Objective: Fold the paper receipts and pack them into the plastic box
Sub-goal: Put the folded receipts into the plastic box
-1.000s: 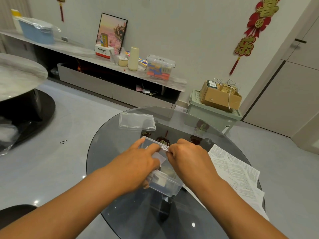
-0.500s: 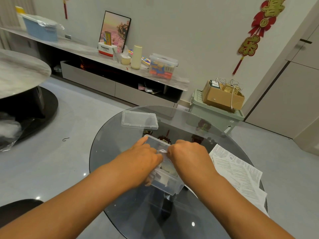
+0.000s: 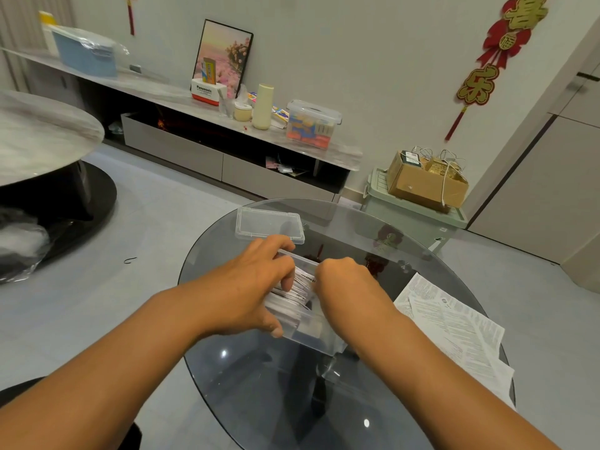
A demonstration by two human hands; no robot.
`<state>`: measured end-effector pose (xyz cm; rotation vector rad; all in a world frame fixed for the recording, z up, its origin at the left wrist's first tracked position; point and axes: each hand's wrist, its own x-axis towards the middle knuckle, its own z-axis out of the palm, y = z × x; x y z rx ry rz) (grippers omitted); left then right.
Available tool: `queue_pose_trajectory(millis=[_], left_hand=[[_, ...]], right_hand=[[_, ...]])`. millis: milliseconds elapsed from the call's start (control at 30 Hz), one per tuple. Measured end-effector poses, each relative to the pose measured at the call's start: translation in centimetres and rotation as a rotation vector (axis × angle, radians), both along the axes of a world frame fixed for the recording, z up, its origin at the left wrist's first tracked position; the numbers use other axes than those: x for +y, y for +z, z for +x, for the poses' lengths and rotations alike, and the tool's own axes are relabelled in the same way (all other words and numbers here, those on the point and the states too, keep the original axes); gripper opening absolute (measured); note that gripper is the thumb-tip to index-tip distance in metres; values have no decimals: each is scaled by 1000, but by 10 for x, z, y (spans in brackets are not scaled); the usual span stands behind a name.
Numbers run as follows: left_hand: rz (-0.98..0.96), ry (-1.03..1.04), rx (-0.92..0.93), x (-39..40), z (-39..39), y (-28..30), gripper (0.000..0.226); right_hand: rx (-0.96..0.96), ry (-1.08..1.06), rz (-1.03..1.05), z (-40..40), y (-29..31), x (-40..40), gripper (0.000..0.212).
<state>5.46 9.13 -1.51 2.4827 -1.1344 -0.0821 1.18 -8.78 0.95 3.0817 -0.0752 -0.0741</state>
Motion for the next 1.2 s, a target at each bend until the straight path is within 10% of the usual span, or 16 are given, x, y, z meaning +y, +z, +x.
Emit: queue_pose_trajectory(millis=[633, 1067, 1200], left_hand=[[174, -81, -177, -17, 11, -27, 48], [-11, 75, -299, -18, 24, -32, 32], [23, 189, -392, -19, 38, -34, 29]], right_hand=[[385, -179, 473, 18, 11, 12, 32], [-194, -204, 737, -16, 35, -32, 41], [-92, -307, 596, -42, 21, -92, 38]])
